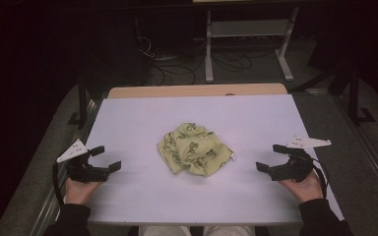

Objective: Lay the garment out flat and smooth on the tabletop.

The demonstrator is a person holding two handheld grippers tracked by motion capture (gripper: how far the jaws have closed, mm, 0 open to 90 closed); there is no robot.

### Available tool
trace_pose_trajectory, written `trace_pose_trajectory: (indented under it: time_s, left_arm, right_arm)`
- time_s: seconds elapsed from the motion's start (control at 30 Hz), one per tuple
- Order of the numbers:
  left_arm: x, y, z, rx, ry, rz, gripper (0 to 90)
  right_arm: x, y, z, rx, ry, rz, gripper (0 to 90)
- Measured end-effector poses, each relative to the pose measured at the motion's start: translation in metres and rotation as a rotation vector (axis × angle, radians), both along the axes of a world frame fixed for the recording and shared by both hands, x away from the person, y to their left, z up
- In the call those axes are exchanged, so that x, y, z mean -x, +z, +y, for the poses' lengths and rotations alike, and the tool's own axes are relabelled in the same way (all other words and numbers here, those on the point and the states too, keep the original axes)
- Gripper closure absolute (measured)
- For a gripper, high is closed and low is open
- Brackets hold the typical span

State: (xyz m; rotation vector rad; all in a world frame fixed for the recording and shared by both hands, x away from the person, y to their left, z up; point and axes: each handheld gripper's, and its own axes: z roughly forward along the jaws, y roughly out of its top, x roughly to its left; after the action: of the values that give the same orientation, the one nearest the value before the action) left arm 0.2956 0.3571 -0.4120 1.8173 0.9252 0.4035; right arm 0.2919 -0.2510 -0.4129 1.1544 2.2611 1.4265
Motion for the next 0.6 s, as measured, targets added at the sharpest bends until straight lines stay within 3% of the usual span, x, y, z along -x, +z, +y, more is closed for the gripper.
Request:
trace_pose_trajectory:
  time_s: [0.1, 0.27, 0.37, 0.6]
  left_arm:
    - [0.000, 0.002, -0.001, 0.012, -0.015, -0.002, 0.0]
    - [-0.005, 0.008, -0.006, -0.018, -0.038, 0.001, 0.0]
    - [-0.007, 0.011, -0.009, -0.004, -0.053, 0.004, 0.0]
    - [-0.019, 0.026, -0.022, -0.054, -0.089, -0.007, 0.0]
  right_arm:
    - [-0.002, 0.004, 0.002, 0.001, 0.006, 0.010, 0.0]
    - [-0.005, 0.015, 0.006, 0.014, 0.015, 0.002, 0.0]
    - [-0.008, 0.017, 0.006, 0.015, 0.016, 0.005, 0.0]
    - [-0.016, 0.029, 0.013, 0.040, 0.044, -0.002, 0.0]
